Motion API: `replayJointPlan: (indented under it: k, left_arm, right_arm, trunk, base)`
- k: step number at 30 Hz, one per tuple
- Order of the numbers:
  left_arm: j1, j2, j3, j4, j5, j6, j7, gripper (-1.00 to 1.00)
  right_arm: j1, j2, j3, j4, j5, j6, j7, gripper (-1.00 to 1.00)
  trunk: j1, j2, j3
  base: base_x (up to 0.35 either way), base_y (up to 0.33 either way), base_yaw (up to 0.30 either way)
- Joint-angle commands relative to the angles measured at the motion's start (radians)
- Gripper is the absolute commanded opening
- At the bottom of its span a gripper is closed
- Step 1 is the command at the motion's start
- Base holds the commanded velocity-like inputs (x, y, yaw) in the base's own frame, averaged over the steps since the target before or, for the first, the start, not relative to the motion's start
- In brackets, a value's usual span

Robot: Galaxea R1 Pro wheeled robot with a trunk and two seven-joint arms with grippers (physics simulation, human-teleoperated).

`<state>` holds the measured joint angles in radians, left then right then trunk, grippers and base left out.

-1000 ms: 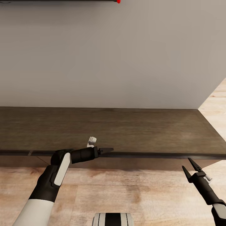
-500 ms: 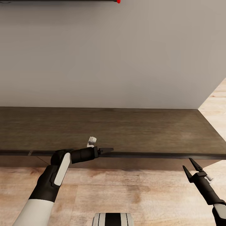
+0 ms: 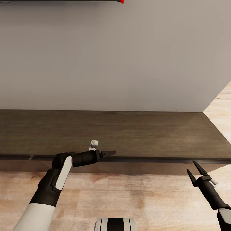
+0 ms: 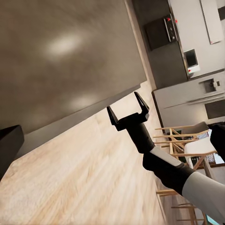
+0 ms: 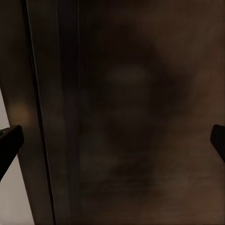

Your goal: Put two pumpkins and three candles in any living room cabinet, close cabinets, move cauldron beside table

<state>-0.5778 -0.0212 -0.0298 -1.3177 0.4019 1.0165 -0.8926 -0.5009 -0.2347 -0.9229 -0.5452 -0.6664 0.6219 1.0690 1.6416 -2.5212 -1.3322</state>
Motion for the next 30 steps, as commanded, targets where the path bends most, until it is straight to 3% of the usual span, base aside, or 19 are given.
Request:
replayJointPlan:
  k: [1,30]
  left_arm:
    - [0.0,0.0,0.001,0.0,-0.002,0.004,-0.003,1.0]
    - [0.0,-0.001,0.001,0.0,-0.002,0.004,-0.003,1.0]
  right_arm:
    - [-0.001,0.0,-0.002,0.001,-0.003,0.007,0.002,-1.0]
    - [-0.001,0.0,-0.001,0.001,-0.002,0.007,-0.002,-1.0]
  trunk:
    - [0.0,0.0,-0.001]
    - [0.0,0.0,-0.001]
  base:
    - [0.003,0.003,0.0]
    - [0.0,0.006,0.0]
